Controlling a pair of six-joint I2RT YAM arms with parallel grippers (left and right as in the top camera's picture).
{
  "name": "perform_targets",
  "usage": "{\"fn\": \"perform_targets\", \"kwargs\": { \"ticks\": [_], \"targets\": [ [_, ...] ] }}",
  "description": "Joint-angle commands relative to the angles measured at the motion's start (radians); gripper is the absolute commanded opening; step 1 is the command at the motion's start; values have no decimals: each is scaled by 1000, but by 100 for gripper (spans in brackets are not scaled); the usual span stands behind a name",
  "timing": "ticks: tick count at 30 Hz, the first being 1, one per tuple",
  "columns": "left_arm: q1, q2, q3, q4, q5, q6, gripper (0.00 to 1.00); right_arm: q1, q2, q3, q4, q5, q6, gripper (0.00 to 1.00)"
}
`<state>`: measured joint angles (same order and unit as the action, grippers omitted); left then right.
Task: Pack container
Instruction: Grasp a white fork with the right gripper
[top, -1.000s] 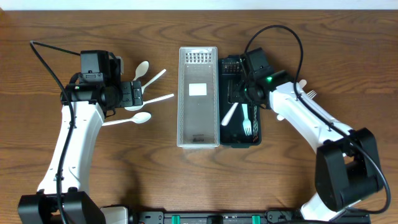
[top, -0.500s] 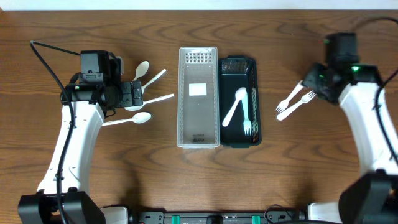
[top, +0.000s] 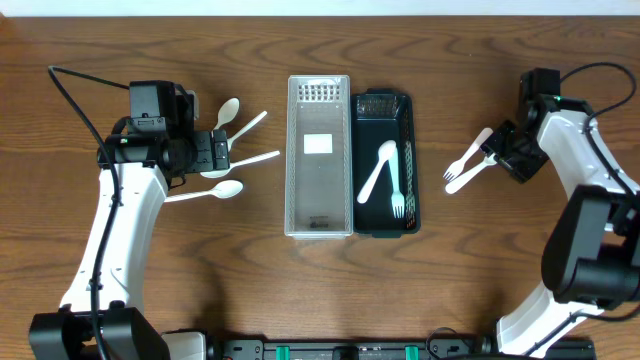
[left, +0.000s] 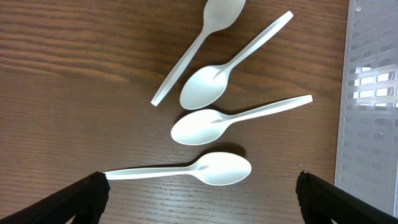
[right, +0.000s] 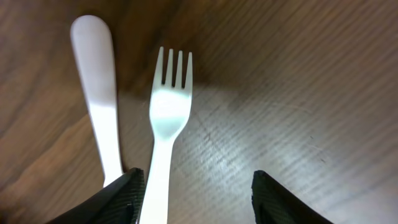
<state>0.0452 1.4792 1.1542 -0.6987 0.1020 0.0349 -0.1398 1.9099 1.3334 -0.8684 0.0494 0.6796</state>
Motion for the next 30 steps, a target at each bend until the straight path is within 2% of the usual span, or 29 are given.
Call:
{"fn": "perform_targets", "kwargs": {
  "ticks": [1, 8, 10, 14, 16, 18, 24, 30],
  "targets": [
    [5, 7, 14, 0, 3, 17, 98, 10, 46, -4, 10, -8, 23, 62],
    [5, 7, 14, 0, 3, 17, 98, 21, 121, -4, 72, -42, 22, 62],
    [5, 7, 14, 0, 3, 17, 98, 24, 135, -4, 83, -42, 22, 59],
    [5, 7, 14, 0, 3, 17, 98, 29, 151, -4, 73, -39, 23, 46],
    [5, 7, 14, 0, 3, 17, 98, 29, 152, -4, 56, -39, 23, 27],
    [5, 7, 14, 0, 3, 17, 98, 29, 149, -4, 40, -39, 23, 15],
    [5, 7, 14, 0, 3, 17, 98, 36, 69, -3, 27, -18, 2, 9],
    [5, 7, 14, 0, 3, 17, 98, 117, -195, 2, 36, -29, -59, 5]
  ]
}}
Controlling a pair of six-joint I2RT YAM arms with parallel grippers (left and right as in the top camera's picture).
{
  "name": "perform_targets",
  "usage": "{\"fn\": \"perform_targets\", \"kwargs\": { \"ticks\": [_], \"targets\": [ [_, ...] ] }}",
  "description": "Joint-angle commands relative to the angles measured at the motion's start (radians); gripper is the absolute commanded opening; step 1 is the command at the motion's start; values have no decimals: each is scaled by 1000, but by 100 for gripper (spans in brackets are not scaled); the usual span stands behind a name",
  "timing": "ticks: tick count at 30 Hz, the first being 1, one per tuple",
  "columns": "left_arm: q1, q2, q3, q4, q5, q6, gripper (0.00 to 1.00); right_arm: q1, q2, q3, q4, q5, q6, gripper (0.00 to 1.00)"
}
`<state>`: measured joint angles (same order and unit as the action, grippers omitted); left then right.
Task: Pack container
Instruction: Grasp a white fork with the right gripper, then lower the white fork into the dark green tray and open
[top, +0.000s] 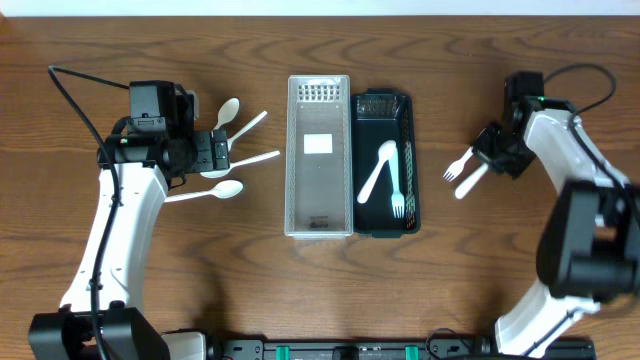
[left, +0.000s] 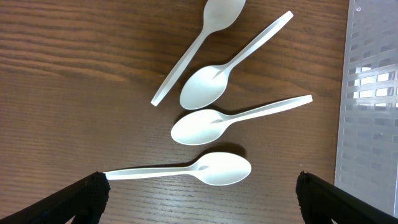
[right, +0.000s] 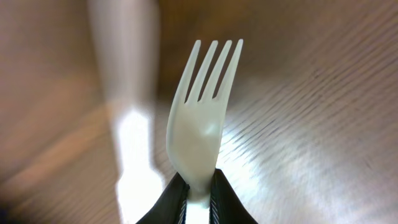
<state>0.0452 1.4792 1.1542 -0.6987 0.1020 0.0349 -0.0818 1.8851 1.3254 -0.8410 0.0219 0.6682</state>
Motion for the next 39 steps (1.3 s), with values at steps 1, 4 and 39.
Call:
{"fn": "perform_targets", "kwargs": {
  "ticks": [1, 4, 39],
  "targets": [
    [5, 7, 14, 0, 3, 17, 98, 85, -213, 10, 18, -13, -65, 4],
    [5, 7, 14, 0, 3, 17, 98, 189, -314, 10, 54, -23, -101, 3],
    [5, 7, 14, 0, 3, 17, 98, 109, -95, 85, 69, 74, 43, 61]
  ]
}}
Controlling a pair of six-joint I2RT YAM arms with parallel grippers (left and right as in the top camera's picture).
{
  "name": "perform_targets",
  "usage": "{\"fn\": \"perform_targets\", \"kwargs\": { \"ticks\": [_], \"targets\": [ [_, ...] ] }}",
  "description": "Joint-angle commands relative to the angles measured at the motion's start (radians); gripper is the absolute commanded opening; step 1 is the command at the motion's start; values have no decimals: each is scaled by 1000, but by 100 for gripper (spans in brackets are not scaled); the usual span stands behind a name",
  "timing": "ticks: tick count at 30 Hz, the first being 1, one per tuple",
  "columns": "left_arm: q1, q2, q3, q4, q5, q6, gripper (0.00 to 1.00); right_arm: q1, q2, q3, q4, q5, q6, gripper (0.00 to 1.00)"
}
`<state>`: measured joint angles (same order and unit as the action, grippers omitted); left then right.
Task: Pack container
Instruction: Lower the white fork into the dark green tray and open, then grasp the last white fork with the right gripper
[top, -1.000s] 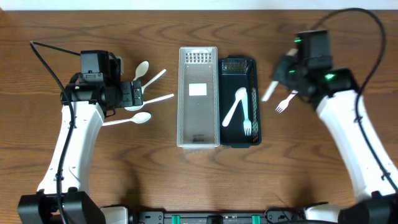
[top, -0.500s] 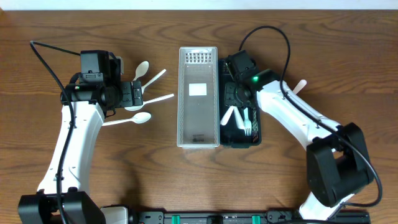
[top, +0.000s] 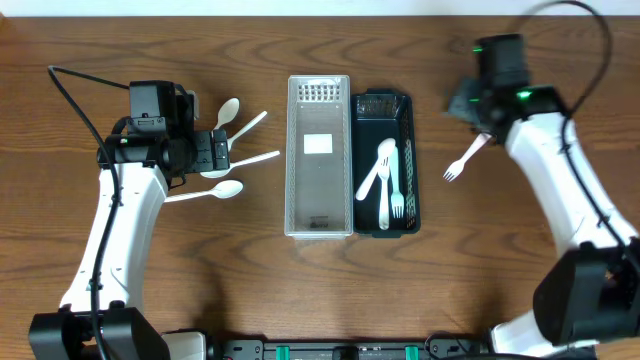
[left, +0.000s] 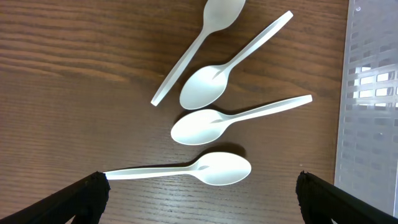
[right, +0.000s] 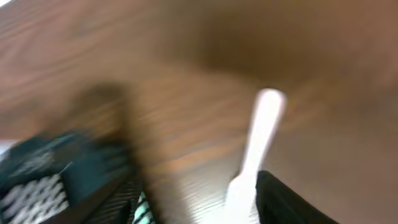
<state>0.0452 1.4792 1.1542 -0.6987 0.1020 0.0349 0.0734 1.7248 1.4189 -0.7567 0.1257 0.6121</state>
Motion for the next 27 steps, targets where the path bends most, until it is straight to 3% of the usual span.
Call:
{"fn": "perform_targets", "kwargs": {
  "ticks": [1, 14, 27],
  "targets": [
    [5, 7, 14, 0, 3, 17, 98, -63, 94, -9, -26, -37, 126, 61],
    [5, 7, 14, 0, 3, 17, 98, -97, 327, -9, 5, -130, 188, 62],
    [5, 7, 14, 0, 3, 17, 98, -98, 398, -9, -41, -68, 187, 45]
  ]
}}
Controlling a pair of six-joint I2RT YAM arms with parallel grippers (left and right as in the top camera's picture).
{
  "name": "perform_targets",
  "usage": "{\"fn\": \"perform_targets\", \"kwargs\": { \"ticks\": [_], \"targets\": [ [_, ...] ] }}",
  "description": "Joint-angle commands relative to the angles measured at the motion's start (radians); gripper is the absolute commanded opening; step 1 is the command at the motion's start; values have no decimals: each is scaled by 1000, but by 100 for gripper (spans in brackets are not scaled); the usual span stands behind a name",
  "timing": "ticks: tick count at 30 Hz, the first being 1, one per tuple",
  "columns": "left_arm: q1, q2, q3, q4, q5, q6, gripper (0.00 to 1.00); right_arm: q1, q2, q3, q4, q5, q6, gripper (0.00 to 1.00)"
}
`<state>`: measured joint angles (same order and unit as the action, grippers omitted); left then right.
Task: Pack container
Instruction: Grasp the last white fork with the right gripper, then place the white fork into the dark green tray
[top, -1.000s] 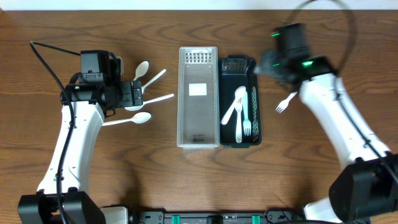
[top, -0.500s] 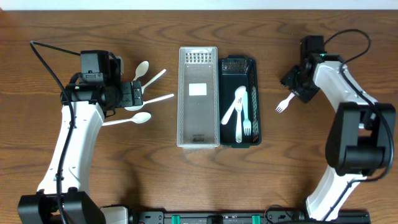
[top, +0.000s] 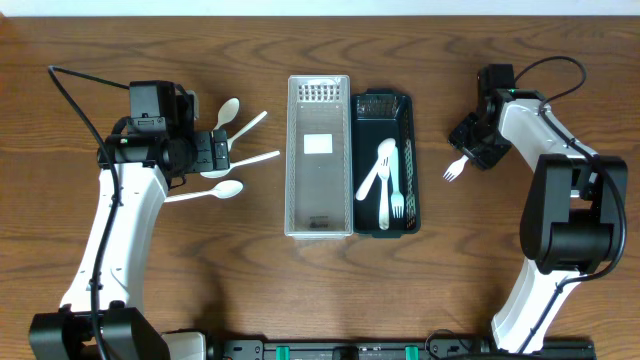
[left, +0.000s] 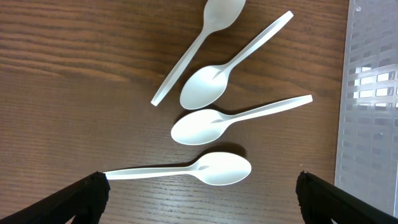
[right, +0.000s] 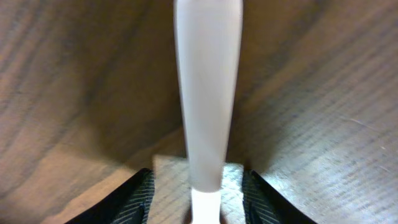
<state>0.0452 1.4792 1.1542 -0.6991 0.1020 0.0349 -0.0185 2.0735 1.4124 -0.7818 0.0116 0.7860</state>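
Note:
A black tray (top: 383, 104) holds a white spoon (top: 374, 172) and two white forks (top: 397, 203). One more white fork (top: 452, 171) lies on the table right of the tray. Its handle (right: 207, 93) runs between the fingers (right: 133, 200) of my right gripper (right: 205, 208), which is open, low over it, a gap on each side. Several white spoons (left: 208, 126) lie on the wood at the left. My left gripper (left: 202, 196) hangs open above the nearest spoon (left: 211, 169), holding nothing.
A clear slotted container (top: 318, 226) stands against the black tray's left side; its edge (left: 370, 93) shows in the left wrist view. The spoons (top: 228, 160) lie between it and my left gripper. Bare wood surrounds the fork on the right.
My right gripper was open near the black tray's far right corner, away from the fork. Now it is down over the fork's handle, straddling it. The left arm and spoons have not moved.
My right gripper stood open around a fork beside a second utensil, with one spoon and one fork in the tray. Then it was shut on that fork. Later the tray held two forks and the gripper was open. It now straddles the remaining fork.

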Motion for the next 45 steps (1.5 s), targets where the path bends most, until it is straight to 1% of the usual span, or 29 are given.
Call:
{"fn": "perform_targets", "kwargs": {
  "ticks": [1, 2, 3, 4, 9, 15, 19, 24, 27, 30, 32, 34, 36, 37, 38, 39, 43, 45],
  "targets": [
    [5, 7, 14, 0, 3, 17, 98, -5, 55, -3, -25, 69, 13, 39],
    [5, 7, 14, 0, 3, 17, 98, -5, 60, -3, -32, 80, 13, 30],
    [5, 7, 14, 0, 3, 17, 98, -6, 60, -3, -37, 83, 11, 18],
    [5, 7, 14, 0, 3, 17, 98, -6, 56, -2, -38, 82, -2, 13],
    [5, 7, 14, 0, 3, 17, 98, -4, -50, 15, -45, 80, -59, 2],
    [5, 7, 14, 0, 3, 17, 98, 45, -285, 72, -39, -26, -192, 1],
    [5, 7, 14, 0, 3, 17, 98, 146, -389, 72, -38, -38, -229, 1],
    [5, 7, 14, 0, 3, 17, 98, 316, -370, 55, -48, -40, -272, 1],
    [5, 7, 14, 0, 3, 17, 98, 408, -300, 42, -47, -2, -272, 1],
    [5, 7, 14, 1, 3, 13, 98, 451, -228, 42, -43, 23, -272, 1],
    [5, 7, 14, 0, 3, 12, 98, 471, -175, 42, -39, 21, -271, 12],
    [4, 7, 14, -3, 4, -14, 98, 485, -139, 42, -36, 9, -272, 17],
    [4, 7, 14, -41, 4, -95, 98, 491, -135, 42, -31, 7, -285, 31],
    [4, 7, 14, -81, 4, -138, 98, 490, -140, 46, -29, 8, -297, 43],
    [4, 7, 14, -134, 4, -183, 98, 486, -152, 56, -30, 7, -304, 48],
    [4, 7, 14, -157, 4, -201, 98, 479, -163, 68, -32, 8, -306, 53],
    [4, 3, 14, -177, 11, -206, 98, 402, -250, 109, -45, 11, -305, 73],
    [4, 0, 15, -179, 13, -205, 98, 344, -293, 111, -43, 11, -304, 78]
  ]
}}
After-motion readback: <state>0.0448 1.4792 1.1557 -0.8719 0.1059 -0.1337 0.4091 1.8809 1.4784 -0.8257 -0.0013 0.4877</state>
